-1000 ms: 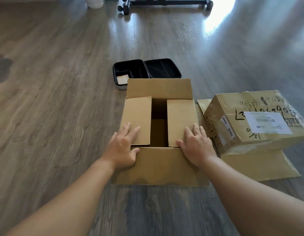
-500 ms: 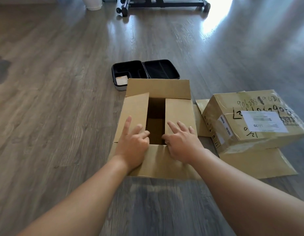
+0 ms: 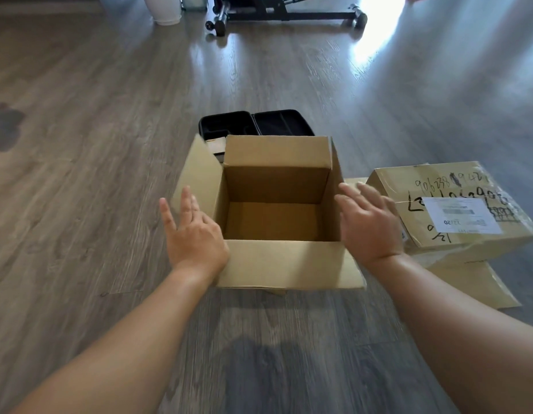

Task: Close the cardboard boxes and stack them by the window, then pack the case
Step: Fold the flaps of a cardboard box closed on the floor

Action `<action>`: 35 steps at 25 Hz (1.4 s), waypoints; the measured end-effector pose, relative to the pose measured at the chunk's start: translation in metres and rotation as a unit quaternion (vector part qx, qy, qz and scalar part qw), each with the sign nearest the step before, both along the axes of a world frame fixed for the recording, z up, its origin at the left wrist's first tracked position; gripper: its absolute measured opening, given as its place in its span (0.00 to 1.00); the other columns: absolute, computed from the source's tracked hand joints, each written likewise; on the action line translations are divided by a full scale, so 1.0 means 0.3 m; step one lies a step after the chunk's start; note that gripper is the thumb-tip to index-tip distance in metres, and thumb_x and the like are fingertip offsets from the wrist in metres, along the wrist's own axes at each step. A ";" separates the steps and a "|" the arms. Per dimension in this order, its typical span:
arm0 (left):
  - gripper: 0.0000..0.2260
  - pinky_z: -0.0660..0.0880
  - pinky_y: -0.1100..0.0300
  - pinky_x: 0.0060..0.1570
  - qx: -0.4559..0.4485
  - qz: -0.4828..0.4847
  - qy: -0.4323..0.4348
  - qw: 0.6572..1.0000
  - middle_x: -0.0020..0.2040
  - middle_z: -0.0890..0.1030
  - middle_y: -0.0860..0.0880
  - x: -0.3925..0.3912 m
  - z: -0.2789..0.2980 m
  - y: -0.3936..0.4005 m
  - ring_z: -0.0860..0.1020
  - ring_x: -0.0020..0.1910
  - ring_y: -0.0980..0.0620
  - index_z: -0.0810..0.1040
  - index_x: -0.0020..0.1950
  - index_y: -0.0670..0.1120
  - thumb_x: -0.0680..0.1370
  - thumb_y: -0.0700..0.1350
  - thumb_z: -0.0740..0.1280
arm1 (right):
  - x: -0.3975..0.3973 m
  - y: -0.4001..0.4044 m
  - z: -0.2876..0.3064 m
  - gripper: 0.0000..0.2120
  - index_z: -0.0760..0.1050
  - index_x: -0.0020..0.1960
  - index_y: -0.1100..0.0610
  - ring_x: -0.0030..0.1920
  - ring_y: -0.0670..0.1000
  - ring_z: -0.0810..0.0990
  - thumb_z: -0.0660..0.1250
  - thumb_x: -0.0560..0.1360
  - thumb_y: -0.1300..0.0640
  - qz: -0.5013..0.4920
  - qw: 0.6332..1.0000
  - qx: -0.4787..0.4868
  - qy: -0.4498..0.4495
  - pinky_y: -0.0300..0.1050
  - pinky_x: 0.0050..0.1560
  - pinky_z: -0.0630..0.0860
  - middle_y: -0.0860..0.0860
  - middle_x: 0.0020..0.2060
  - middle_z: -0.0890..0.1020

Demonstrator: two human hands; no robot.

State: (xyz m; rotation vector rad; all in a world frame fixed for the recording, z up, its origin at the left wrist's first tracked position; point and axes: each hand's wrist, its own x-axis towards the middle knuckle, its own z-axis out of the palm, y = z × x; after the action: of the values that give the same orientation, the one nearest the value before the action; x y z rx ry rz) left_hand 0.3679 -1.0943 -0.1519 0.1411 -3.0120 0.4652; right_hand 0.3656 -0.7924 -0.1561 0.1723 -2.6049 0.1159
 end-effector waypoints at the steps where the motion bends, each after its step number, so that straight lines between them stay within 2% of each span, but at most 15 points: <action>1: 0.29 0.30 0.33 0.71 0.004 0.010 -0.019 1.000 0.78 0.62 0.37 -0.003 -0.017 -0.018 0.45 0.81 0.39 0.69 0.74 0.35 0.76 0.47 0.52 | 0.004 0.031 -0.004 0.15 0.82 0.61 0.56 0.72 0.58 0.70 0.70 0.75 0.63 -0.044 0.999 0.004 0.001 0.58 0.67 0.64 0.52 0.67 0.79; 4: 0.29 0.43 0.41 0.78 0.086 0.005 -0.060 0.994 0.80 0.59 0.40 -0.012 -0.077 -0.037 0.51 0.80 0.42 0.60 0.79 0.38 0.81 0.50 0.50 | 0.021 0.080 -0.029 0.20 0.79 0.63 0.56 0.77 0.59 0.61 0.72 0.72 0.61 -0.178 0.980 0.044 -0.073 0.63 0.70 0.55 0.54 0.72 0.74; 6: 0.27 0.52 0.46 0.78 0.162 -0.018 -0.083 0.983 0.80 0.59 0.40 -0.016 -0.104 -0.031 0.54 0.80 0.42 0.58 0.80 0.39 0.82 0.50 0.51 | 0.034 0.078 -0.053 0.23 0.75 0.67 0.57 0.78 0.59 0.56 0.70 0.73 0.55 -0.221 0.960 0.081 -0.150 0.65 0.71 0.51 0.56 0.74 0.71; 8: 0.26 0.56 0.47 0.77 0.211 -0.031 -0.101 0.972 0.79 0.60 0.40 -0.024 -0.124 -0.026 0.57 0.79 0.42 0.61 0.78 0.39 0.84 0.50 0.52 | 0.049 0.062 -0.094 0.25 0.70 0.74 0.55 0.79 0.59 0.56 0.63 0.78 0.50 -0.205 0.946 0.087 -0.235 0.65 0.74 0.50 0.57 0.76 0.67; 11: 0.22 0.57 0.47 0.77 0.249 -0.028 -0.134 0.959 0.79 0.59 0.37 -0.032 -0.141 -0.028 0.56 0.79 0.39 0.69 0.74 0.43 0.85 0.52 0.52 | 0.055 0.035 -0.136 0.23 0.65 0.77 0.51 0.78 0.63 0.59 0.52 0.83 0.48 -0.145 0.935 0.005 -0.324 0.64 0.75 0.58 0.60 0.77 0.64; 15: 0.18 0.57 0.42 0.75 0.324 -0.031 -0.194 0.926 0.81 0.53 0.37 -0.034 -0.143 -0.049 0.53 0.79 0.37 0.78 0.65 0.52 0.85 0.56 0.54 | 0.050 0.005 -0.143 0.24 0.63 0.78 0.46 0.71 0.66 0.69 0.51 0.83 0.43 -0.109 0.921 -0.087 -0.364 0.62 0.66 0.71 0.63 0.73 0.68; 18: 0.15 0.58 0.41 0.75 0.360 -0.029 -0.200 0.911 0.81 0.51 0.39 -0.036 -0.138 -0.066 0.52 0.80 0.39 0.80 0.62 0.54 0.83 0.57 0.59 | 0.062 -0.023 -0.148 0.20 0.71 0.71 0.42 0.64 0.64 0.75 0.52 0.82 0.39 -0.080 0.906 -0.133 -0.393 0.60 0.60 0.76 0.61 0.70 0.69; 20: 0.13 0.58 0.41 0.75 0.371 -0.026 -0.184 0.910 0.81 0.51 0.39 -0.039 -0.142 -0.067 0.51 0.80 0.39 0.80 0.61 0.52 0.83 0.56 0.61 | 0.059 -0.033 -0.150 0.17 0.76 0.63 0.45 0.55 0.59 0.78 0.57 0.81 0.39 -0.078 0.904 -0.170 -0.384 0.54 0.51 0.77 0.58 0.63 0.73; 22: 0.14 0.56 0.42 0.76 0.363 -0.024 -0.164 0.917 0.81 0.50 0.38 -0.034 -0.151 -0.065 0.49 0.80 0.39 0.80 0.61 0.50 0.83 0.55 0.61 | 0.059 -0.044 -0.147 0.18 0.76 0.61 0.46 0.47 0.52 0.76 0.62 0.79 0.37 -0.066 0.908 -0.178 -0.375 0.45 0.43 0.72 0.52 0.54 0.74; 24: 0.15 0.54 0.43 0.76 0.350 -0.012 -0.152 0.924 0.81 0.49 0.38 -0.023 -0.155 -0.085 0.48 0.80 0.39 0.79 0.62 0.49 0.83 0.55 0.60 | 0.046 -0.076 -0.141 0.19 0.77 0.61 0.48 0.45 0.50 0.75 0.64 0.77 0.37 -0.052 0.917 -0.176 -0.355 0.43 0.41 0.72 0.49 0.50 0.73; 28: 0.20 0.53 0.39 0.76 0.337 0.012 -0.174 0.925 0.82 0.48 0.41 0.008 -0.132 -0.214 0.45 0.80 0.39 0.78 0.62 0.53 0.80 0.64 0.60 | -0.002 -0.213 -0.112 0.13 0.80 0.54 0.50 0.51 0.53 0.78 0.66 0.78 0.43 0.009 0.926 -0.188 -0.327 0.49 0.47 0.79 0.49 0.52 0.75; 30: 0.26 0.48 0.34 0.74 0.272 -0.008 -0.209 0.939 0.82 0.49 0.46 0.023 -0.119 -0.282 0.44 0.81 0.42 0.74 0.68 0.57 0.77 0.69 0.59 | -0.010 -0.301 -0.111 0.12 0.80 0.57 0.52 0.64 0.61 0.75 0.64 0.79 0.46 0.051 0.922 -0.183 -0.337 0.56 0.58 0.78 0.50 0.57 0.77; 31: 0.26 0.45 0.32 0.73 0.237 -0.023 -0.226 0.945 0.82 0.55 0.48 0.031 -0.115 -0.303 0.46 0.81 0.45 0.72 0.69 0.58 0.76 0.70 0.60 | -0.007 -0.344 -0.118 0.13 0.79 0.58 0.52 0.70 0.64 0.71 0.63 0.80 0.47 0.065 0.921 -0.174 -0.343 0.59 0.64 0.75 0.50 0.59 0.78; 33: 0.20 0.42 0.30 0.72 0.216 -0.046 -0.249 0.943 0.71 0.73 0.53 0.048 -0.117 -0.325 0.64 0.76 0.48 0.73 0.65 0.60 0.77 0.67 0.62 | 0.003 -0.417 -0.141 0.14 0.78 0.61 0.53 0.73 0.66 0.66 0.62 0.81 0.47 0.086 0.923 -0.135 -0.350 0.61 0.73 0.64 0.51 0.61 0.79; 35: 0.12 0.60 0.36 0.72 0.286 -0.046 -0.240 0.927 0.54 0.81 0.57 0.067 -0.131 -0.336 0.78 0.59 0.51 0.76 0.57 0.59 0.77 0.62 0.66 | -0.005 -0.455 -0.151 0.14 0.76 0.64 0.53 0.75 0.66 0.62 0.62 0.82 0.49 0.097 0.921 -0.096 -0.365 0.61 0.76 0.55 0.53 0.64 0.77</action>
State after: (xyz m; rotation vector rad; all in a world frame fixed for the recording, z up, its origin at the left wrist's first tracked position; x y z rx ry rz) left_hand 0.3880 -1.1950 -0.1911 -0.0960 -3.5129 -0.4766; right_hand 0.3641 -0.9289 -0.2013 0.3749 -3.2833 0.6092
